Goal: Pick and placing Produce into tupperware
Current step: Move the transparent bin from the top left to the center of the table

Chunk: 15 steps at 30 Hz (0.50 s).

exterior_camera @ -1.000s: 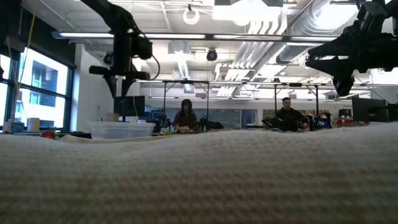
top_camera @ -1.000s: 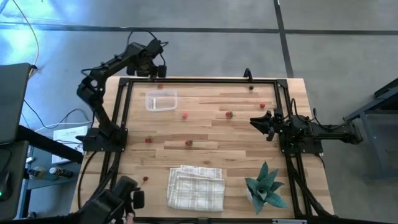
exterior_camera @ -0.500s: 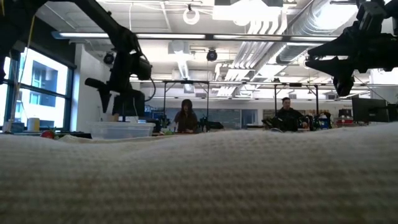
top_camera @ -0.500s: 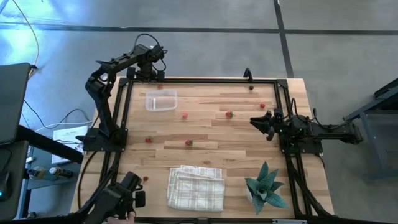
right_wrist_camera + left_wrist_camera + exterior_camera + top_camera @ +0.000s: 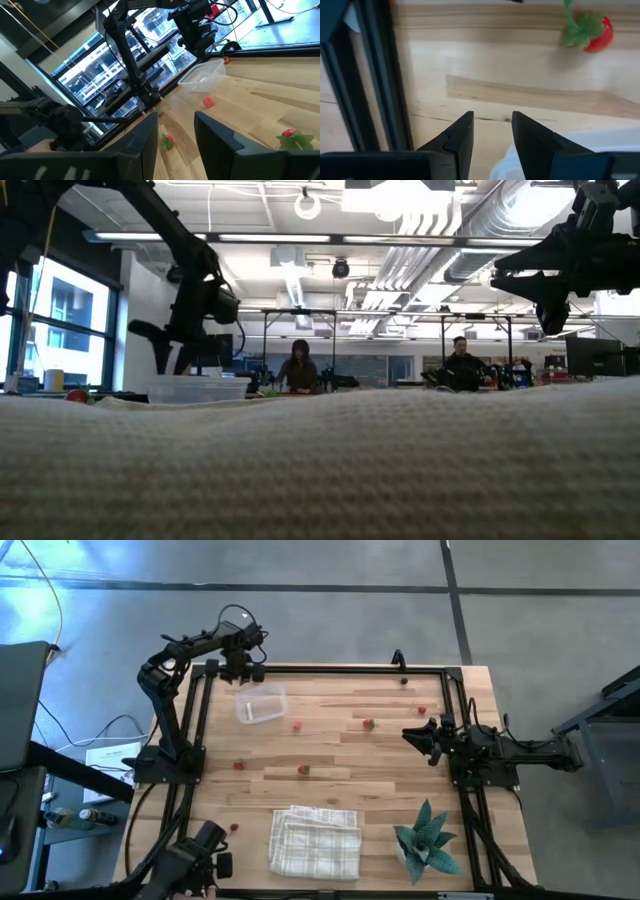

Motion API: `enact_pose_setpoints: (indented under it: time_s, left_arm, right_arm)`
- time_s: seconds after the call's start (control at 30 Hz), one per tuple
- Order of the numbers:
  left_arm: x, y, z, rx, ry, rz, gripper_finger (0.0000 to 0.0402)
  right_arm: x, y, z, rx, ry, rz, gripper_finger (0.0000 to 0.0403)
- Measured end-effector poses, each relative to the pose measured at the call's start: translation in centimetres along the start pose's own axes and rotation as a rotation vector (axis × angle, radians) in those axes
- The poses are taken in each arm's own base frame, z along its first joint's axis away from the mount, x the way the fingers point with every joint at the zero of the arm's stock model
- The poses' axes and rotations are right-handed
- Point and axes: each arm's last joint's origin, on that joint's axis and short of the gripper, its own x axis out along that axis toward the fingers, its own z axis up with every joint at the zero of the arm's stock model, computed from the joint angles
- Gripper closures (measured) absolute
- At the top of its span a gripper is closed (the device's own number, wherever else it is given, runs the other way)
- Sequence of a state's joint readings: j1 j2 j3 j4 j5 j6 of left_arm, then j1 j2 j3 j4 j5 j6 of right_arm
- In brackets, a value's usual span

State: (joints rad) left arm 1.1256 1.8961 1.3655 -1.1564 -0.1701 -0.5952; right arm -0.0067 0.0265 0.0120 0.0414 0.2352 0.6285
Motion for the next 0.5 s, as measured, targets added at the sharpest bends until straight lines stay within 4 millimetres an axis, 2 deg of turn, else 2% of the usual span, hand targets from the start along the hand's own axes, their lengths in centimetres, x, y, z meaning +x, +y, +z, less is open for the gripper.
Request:
enact_pose_setpoints:
  time_s: [0.3,0.5]
  left_arm:
    - [0.5,-0.1,-1.0,0.06,0.081,-0.003,0.0277]
    - [0.7,-1.3,-2.2,0.123,0.09,0.01,0.0277]
  right_arm:
    - [0.0,0.0,0.0,-0.008,0.0,0.0,0.0286]
    - [0.0,0.0,0.0,-0.008,0.001,0.001,0.0286]
